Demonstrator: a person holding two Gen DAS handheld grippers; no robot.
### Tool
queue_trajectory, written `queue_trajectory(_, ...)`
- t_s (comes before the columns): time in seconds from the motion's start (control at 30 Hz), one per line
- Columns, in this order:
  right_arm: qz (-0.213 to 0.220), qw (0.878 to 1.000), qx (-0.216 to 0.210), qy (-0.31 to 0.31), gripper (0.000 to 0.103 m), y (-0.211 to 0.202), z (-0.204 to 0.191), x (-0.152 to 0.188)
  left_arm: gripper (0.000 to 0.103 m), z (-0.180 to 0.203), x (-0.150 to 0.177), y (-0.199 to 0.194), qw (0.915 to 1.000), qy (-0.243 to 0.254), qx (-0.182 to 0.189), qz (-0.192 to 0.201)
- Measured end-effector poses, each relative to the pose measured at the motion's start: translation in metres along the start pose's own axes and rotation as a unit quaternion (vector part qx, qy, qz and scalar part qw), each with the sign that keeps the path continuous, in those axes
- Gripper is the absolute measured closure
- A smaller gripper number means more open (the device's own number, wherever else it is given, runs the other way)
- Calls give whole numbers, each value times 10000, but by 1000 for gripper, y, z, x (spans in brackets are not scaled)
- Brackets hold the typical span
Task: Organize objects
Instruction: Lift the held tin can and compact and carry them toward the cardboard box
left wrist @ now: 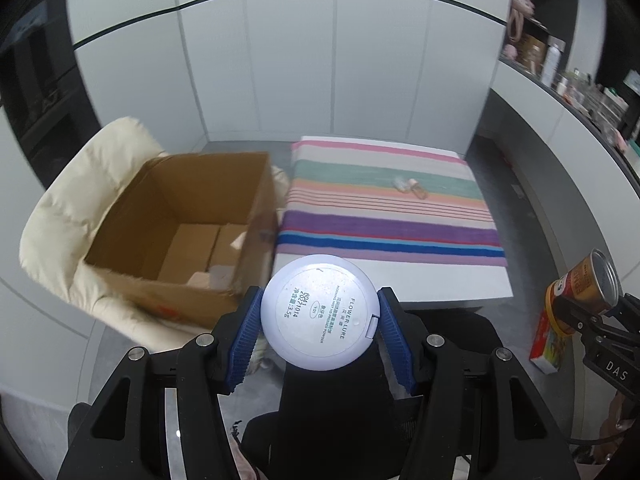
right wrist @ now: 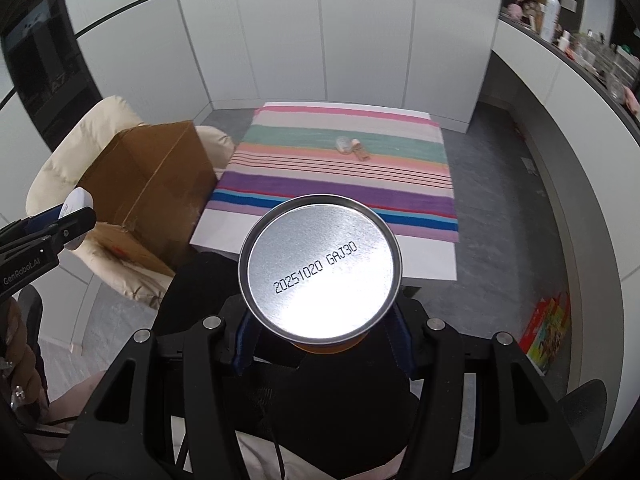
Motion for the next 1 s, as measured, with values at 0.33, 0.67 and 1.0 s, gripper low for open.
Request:
queue_trajectory(0.33, -58, 9953, -355, -896, 46, 13, -74, -15, 44, -75, 34, -8, 9959, -819, -376, -62)
queue_trajectory(0.67, -246, 9775, -783, -1944, 46, 32, -169, -17, 44, -150, 80, -18, 9816, -1754, -736, -171)
queue_trajectory(1.0, -172, 9617, -961, -2560, 46, 30, -231, -15, 44, -185, 94, -19, 9701, -2246, -898, -207)
Point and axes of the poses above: each gripper's, at about its wrist camera, not at the fingertips, and y roughly the way its jaws point, z to its right, x to its underside, the point moved 1 cm from there along y, roughly the way its jaws point, and after that the axes turned 13 degrees about -z, right-handed, at the moved point
